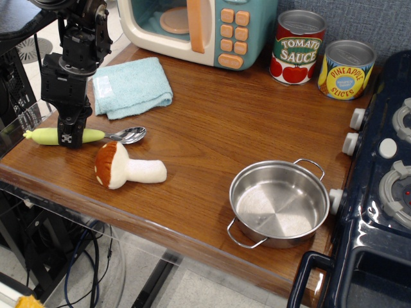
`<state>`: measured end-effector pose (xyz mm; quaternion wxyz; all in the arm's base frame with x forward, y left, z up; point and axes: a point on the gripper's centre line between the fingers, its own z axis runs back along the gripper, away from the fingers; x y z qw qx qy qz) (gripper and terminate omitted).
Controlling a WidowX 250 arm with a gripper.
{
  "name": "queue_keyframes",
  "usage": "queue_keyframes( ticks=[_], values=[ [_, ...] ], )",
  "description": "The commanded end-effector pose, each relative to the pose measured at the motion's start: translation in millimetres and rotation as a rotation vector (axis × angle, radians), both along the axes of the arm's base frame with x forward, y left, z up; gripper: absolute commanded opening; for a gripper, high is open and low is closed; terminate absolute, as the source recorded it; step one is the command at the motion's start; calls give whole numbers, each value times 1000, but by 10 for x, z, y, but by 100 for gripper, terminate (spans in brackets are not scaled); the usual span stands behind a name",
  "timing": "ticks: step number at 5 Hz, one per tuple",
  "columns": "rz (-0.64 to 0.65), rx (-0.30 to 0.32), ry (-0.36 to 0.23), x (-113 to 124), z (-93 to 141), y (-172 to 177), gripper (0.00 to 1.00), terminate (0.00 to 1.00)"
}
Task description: Move the spoon to the back right corner
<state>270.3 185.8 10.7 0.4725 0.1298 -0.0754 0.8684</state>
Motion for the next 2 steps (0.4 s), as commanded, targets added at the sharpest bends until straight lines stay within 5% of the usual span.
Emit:
queue_keyframes(
  ticks=[1,2],
  values=[
    [20,4,-80,67,321,87,0,0],
    [10,-43,-131,134,506,59,0,0]
  ],
)
